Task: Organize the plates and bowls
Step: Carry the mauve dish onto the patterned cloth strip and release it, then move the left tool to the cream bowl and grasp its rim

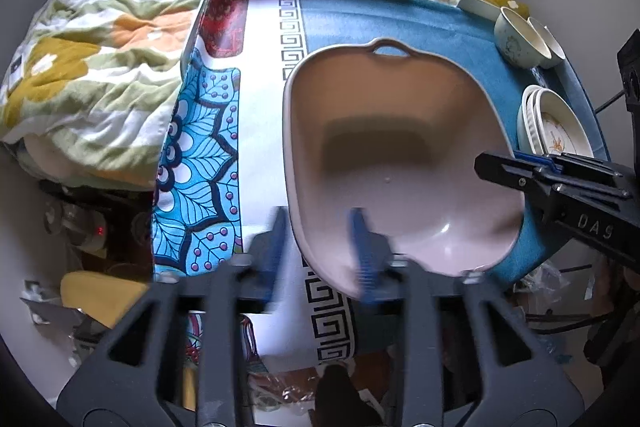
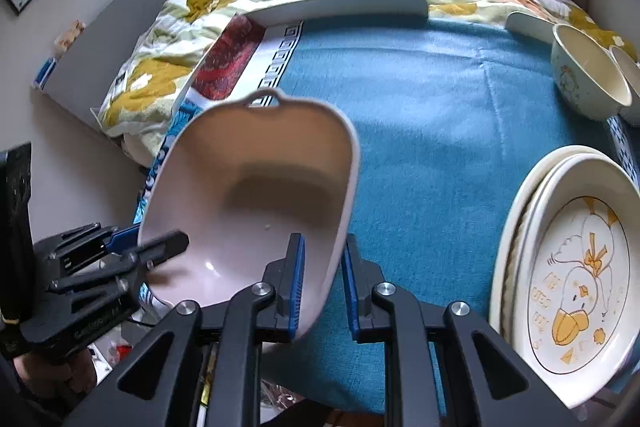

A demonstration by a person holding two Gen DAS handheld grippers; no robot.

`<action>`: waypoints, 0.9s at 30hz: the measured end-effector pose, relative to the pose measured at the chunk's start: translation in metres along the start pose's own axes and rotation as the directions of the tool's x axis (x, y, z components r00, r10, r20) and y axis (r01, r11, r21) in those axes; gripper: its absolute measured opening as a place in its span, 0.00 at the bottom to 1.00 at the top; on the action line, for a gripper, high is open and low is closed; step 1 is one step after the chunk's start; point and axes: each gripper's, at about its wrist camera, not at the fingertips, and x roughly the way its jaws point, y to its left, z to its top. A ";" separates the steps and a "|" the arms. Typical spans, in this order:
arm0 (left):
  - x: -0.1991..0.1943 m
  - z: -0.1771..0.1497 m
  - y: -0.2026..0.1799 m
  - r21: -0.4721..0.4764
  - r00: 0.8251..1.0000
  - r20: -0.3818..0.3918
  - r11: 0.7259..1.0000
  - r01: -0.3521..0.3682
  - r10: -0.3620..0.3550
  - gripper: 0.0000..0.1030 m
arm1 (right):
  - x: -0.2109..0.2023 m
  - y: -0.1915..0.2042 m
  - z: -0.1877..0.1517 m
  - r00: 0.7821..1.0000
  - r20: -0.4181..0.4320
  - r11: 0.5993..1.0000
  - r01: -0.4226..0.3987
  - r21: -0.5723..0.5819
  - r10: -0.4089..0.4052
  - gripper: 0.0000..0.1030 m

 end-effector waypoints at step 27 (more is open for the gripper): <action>-0.126 0.027 -0.194 0.055 0.959 0.280 0.998 0.018 -0.033 0.92 | -0.215 -0.132 -0.020 0.947 0.318 0.998 0.045 -0.031 -0.033 0.91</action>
